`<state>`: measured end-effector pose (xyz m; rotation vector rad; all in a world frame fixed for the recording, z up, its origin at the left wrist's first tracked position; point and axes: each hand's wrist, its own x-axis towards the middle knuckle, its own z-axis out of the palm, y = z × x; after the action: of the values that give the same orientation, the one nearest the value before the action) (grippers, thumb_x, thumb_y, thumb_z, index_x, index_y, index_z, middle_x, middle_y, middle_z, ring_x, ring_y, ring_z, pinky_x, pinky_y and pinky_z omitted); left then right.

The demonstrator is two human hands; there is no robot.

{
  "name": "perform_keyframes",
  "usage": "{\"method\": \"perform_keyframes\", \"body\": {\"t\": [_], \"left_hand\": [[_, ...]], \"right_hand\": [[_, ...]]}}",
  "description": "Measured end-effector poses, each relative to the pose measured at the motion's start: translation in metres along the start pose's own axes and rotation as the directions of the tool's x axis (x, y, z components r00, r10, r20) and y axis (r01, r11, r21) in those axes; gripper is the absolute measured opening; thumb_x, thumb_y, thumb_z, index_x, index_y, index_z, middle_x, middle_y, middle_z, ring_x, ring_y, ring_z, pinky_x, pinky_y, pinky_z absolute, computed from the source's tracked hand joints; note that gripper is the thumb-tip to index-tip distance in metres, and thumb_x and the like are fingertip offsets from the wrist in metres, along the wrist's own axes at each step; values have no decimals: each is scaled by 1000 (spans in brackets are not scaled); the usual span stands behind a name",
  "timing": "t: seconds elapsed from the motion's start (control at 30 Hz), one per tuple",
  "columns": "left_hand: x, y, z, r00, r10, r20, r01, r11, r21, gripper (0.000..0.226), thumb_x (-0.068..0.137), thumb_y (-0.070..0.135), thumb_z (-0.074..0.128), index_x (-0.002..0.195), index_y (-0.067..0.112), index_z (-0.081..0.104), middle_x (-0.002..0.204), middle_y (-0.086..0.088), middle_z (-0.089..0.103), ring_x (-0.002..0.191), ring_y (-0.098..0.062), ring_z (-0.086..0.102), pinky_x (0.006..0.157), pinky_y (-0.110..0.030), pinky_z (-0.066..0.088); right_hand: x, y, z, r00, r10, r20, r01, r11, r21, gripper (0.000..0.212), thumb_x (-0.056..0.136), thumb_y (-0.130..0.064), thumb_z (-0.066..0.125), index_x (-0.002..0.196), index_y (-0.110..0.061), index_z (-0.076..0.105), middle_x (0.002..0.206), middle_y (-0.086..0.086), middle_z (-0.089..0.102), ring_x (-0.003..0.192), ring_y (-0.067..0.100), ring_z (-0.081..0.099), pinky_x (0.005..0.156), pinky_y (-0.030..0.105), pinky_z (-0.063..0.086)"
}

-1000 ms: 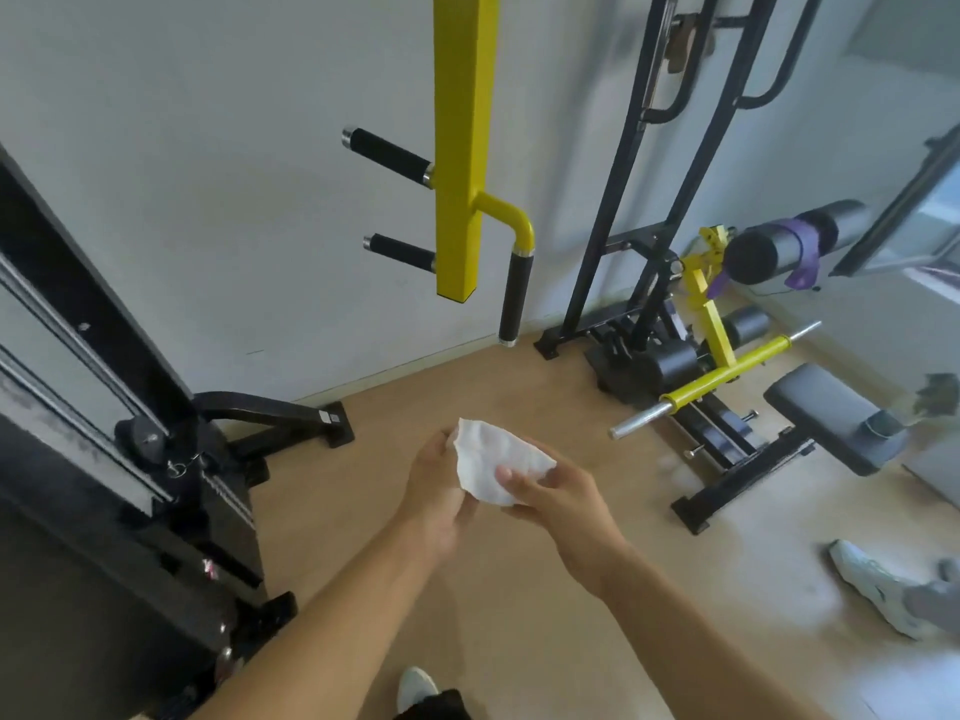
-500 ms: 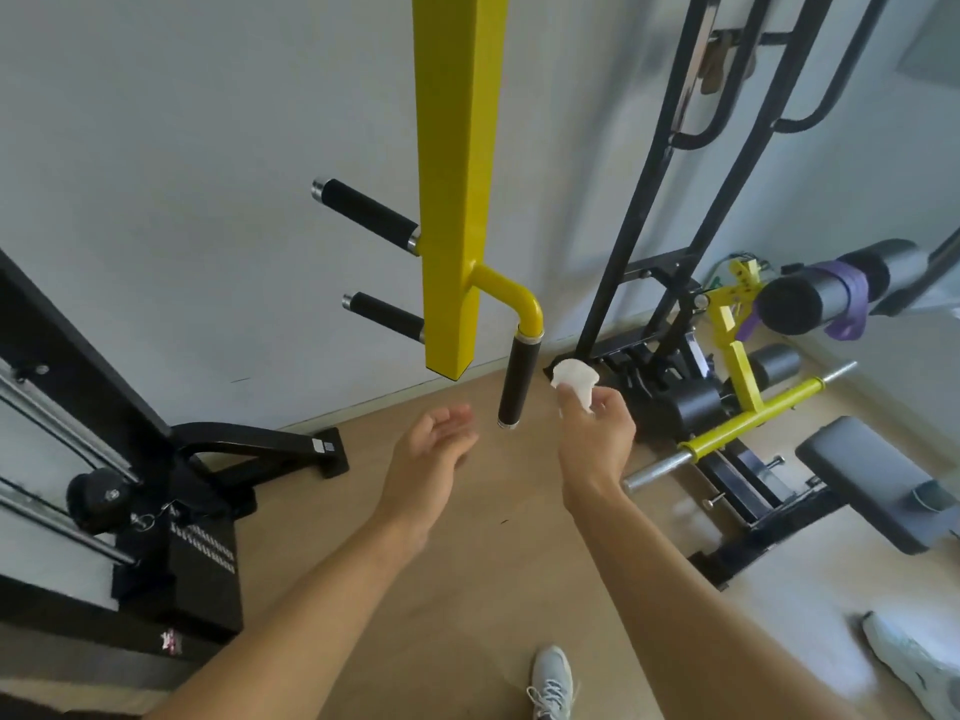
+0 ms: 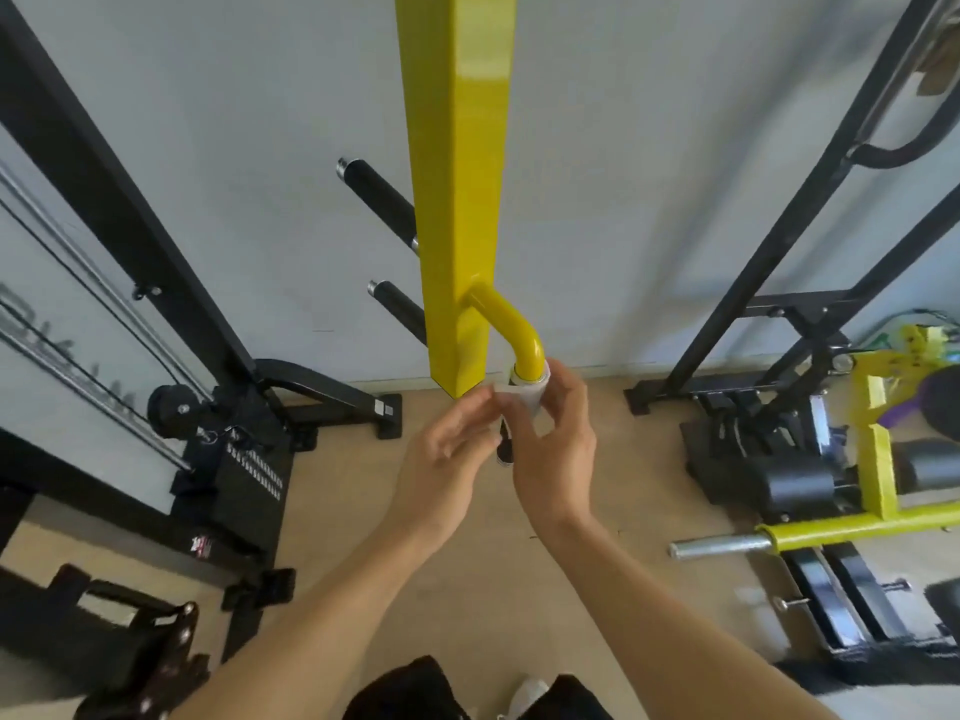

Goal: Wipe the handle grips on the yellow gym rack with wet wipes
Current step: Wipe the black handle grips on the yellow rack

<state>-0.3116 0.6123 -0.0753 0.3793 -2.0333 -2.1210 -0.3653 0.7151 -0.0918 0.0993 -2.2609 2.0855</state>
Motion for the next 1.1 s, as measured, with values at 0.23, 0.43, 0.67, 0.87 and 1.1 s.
{"method": "perform_keyframes", "body": {"t": [0.23,0.43,0.67,0.87,1.1], "left_hand": [[-2,-14,7,982,102,-161,-92,994,63,51,90,16,59,139,29,55,138,14,61,130,-6,55,107,-33,48],[18,37,-2,732,680,41,-544,546,637,36,94,9,65,129,8,62,133,-3,63,127,-20,55,106,-38,45],[72,65,-11,668,523,529,-621,2,783,38,100,39,53,127,17,66,131,5,67,139,-18,48,126,-46,9],[73,58,-7,691,538,483,-632,123,765,41,101,34,52,135,14,61,144,0,57,147,-20,36,127,-41,3],[75,61,-9,702,512,496,-648,168,743,43,102,33,52,139,13,57,148,1,53,150,-19,31,127,-38,6]], "right_hand": [[29,22,-7,957,-34,288,84,983,-164,15,96,-41,60,110,-36,56,89,-13,65,82,22,69,74,50,58],[33,48,-17,902,-37,429,177,940,-291,15,103,-36,48,107,-21,52,87,3,65,78,20,64,69,37,52],[38,26,-11,904,-186,385,270,947,-177,15,103,-40,46,113,-29,45,75,-8,58,67,25,61,60,35,50],[28,72,-19,897,-11,442,198,904,-379,27,103,-43,43,105,-17,49,94,-4,65,88,15,63,80,47,54],[47,22,-3,913,-237,333,318,924,-213,6,99,-44,39,98,-47,35,76,-4,58,65,16,55,54,20,34]]}}
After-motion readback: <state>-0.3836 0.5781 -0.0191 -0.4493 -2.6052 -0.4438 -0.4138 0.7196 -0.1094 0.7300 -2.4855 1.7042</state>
